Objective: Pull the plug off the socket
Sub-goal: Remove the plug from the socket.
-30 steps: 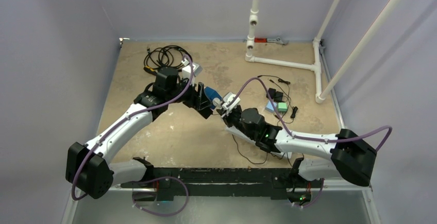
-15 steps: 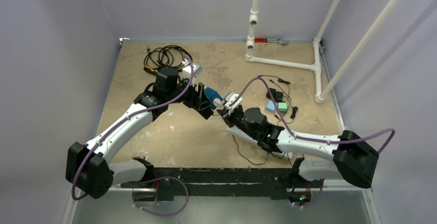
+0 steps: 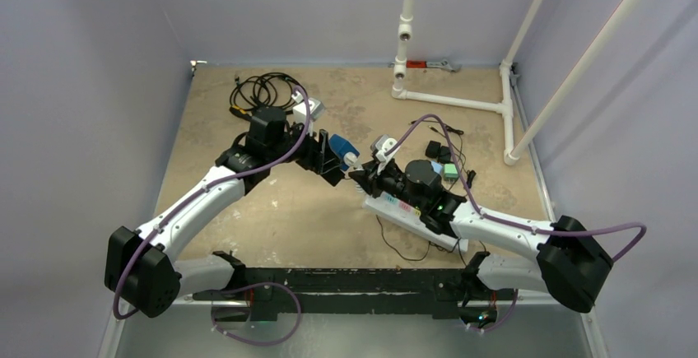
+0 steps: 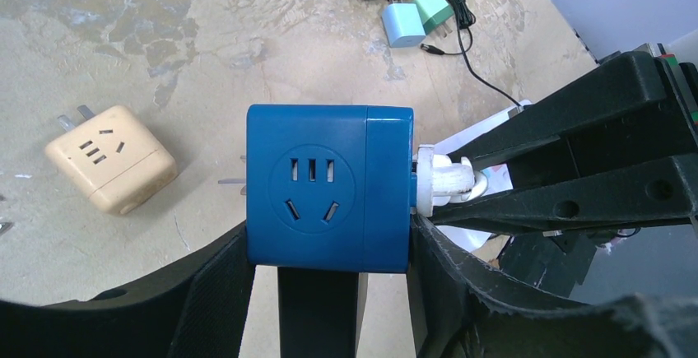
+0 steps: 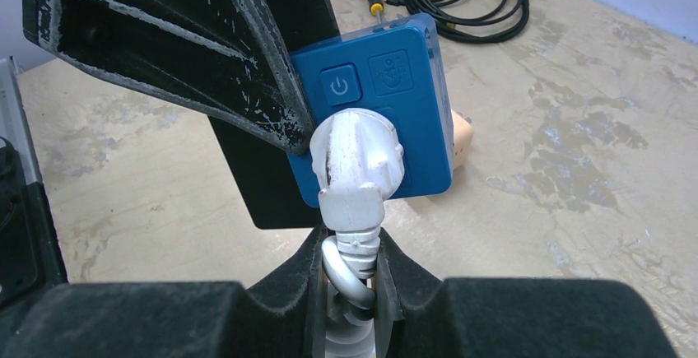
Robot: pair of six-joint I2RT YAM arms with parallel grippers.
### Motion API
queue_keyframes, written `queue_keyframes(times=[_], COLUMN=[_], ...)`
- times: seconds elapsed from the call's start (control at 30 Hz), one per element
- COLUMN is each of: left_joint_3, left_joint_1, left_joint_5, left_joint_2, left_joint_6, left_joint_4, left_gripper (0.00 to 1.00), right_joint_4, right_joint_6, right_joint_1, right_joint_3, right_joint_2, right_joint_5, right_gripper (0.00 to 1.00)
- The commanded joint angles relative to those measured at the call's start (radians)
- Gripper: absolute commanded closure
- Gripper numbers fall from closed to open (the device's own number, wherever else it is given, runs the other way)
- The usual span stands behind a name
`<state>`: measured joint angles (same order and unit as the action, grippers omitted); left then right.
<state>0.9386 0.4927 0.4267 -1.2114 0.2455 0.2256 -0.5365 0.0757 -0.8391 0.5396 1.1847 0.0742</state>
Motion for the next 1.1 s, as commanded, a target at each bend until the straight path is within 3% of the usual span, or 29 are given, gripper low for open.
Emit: queue_keyframes(times=[0.0, 0.37, 0.9, 1.07], left_joint_3=[-0.003, 0.000, -0.006, -0.008], left_joint_1=[-0.058, -0.100, -0.114, -0.109], left_joint_5=[-0.337, -0.315, -0.310, -0.268], left_joint_2=[-0.016, -0.029, -0.004, 0.000], left_joint_6=[-0.082, -0.054, -0.071, -0.080], left_joint_4=[0.057, 0.057, 0.052, 0.042], left_gripper=[1.00, 1.00, 1.00, 1.00], right_joint_4=[-0.099, -0.065, -0.091, -0.091], right_joint_6=[-0.006, -0.137, -0.103, -0.050], right_joint_1=[0.008, -0.163, -0.175, -0.101], right_joint_3=[0.030, 0.066, 0.043, 0.039], right_joint_2=[-0.056, -0.022, -0.043, -0.040], right_joint_5=[-0.040, -0.258, -0.277, -0.192], right_gripper=[1.00, 1.00, 1.00, 1.00])
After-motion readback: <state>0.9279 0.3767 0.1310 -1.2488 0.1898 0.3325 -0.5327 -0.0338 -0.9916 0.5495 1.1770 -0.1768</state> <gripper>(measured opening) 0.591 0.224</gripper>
